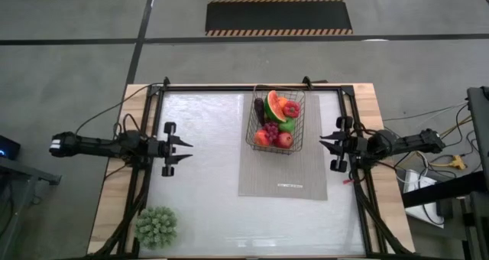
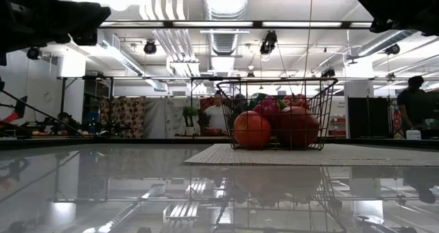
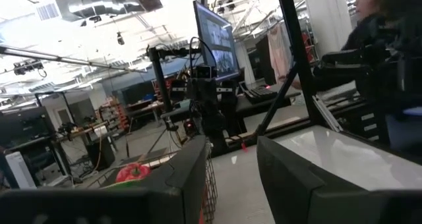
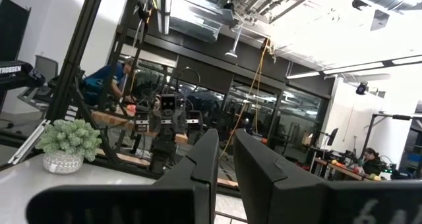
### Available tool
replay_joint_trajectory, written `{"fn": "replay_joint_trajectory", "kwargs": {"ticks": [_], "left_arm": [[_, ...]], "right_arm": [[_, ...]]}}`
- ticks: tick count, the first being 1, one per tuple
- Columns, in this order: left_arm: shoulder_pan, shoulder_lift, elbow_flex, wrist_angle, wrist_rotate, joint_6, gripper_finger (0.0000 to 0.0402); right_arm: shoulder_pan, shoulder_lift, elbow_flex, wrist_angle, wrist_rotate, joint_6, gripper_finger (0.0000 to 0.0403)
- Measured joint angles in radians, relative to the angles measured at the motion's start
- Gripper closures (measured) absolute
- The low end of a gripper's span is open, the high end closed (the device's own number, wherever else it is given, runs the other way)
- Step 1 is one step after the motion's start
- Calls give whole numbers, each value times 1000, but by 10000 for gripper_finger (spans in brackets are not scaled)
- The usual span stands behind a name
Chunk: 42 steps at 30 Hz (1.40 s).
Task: Build produce basket
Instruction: Return to Home Position
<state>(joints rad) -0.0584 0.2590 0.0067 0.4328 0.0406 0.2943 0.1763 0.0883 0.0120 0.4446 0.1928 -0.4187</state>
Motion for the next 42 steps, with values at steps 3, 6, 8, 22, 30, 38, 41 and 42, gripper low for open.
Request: {"fn": "replay_joint_trajectory", "kwargs": {"ticks": [3, 6, 8, 22, 30, 38, 41, 42], "left_arm": [[0, 9, 0, 0, 0, 0, 283], [0, 18, 0, 0, 0, 0, 283], [0, 25, 0, 0, 0, 0, 283], [0, 68, 0, 0, 0, 0, 283], [0, 90, 0, 0, 0, 0, 283], [0, 108, 0, 0, 0, 0, 283], [0, 114, 0, 0, 0, 0, 283], [0, 115, 0, 0, 0, 0, 283]], "right_arm": [[0, 0, 0, 0, 0, 0, 365], [0, 0, 0, 0, 0, 0, 364], [0, 0, 0, 0, 0, 0, 365], [0, 0, 0, 0, 0, 0, 364], [0, 0, 0, 0, 0, 0, 364], [0, 0, 0, 0, 0, 0, 364], [0, 0, 0, 0, 0, 0, 364], [0, 0, 0, 0, 0, 0, 364]]}}
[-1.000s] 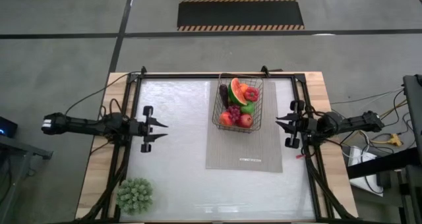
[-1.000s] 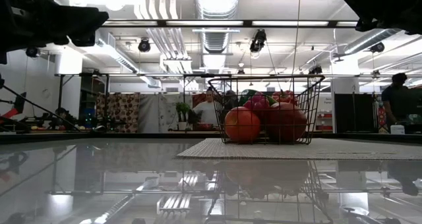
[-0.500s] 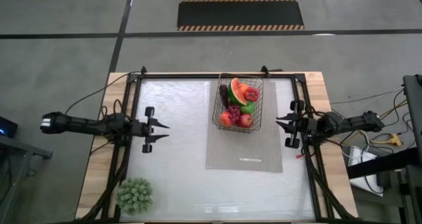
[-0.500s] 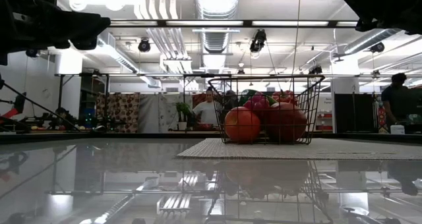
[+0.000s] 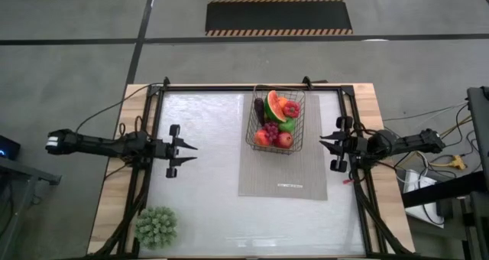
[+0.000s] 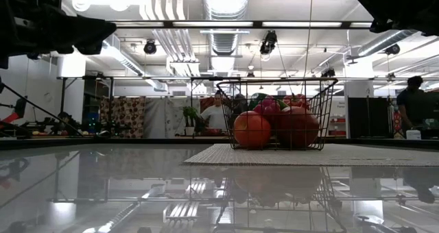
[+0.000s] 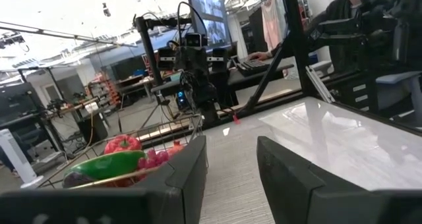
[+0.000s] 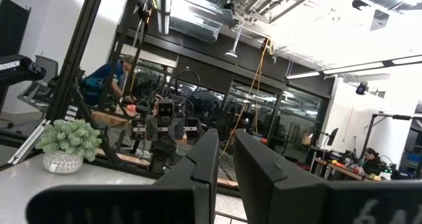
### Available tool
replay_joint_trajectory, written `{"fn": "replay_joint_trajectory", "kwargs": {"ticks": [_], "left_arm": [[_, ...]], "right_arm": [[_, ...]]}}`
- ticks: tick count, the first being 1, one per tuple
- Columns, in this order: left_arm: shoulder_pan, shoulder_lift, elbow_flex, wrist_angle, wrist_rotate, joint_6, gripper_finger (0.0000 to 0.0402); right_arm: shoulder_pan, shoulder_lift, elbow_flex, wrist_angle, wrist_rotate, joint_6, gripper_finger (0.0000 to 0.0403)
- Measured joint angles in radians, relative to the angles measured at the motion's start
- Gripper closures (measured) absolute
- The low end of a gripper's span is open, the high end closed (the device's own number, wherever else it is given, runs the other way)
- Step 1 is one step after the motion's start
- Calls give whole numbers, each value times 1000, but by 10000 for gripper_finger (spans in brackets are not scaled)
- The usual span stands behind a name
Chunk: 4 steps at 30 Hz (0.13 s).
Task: Build produce basket
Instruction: Return to Home Position
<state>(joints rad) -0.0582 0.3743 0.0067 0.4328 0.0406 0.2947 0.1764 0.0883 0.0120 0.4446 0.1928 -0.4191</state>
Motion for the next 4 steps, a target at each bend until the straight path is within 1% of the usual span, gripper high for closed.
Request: {"fn": "replay_joint_trajectory", "kwargs": {"ticks": [4], "left_arm": [[0, 8, 0, 0, 0, 0, 283]], "right_arm": [[0, 0, 0, 0, 0, 0, 364]]}}
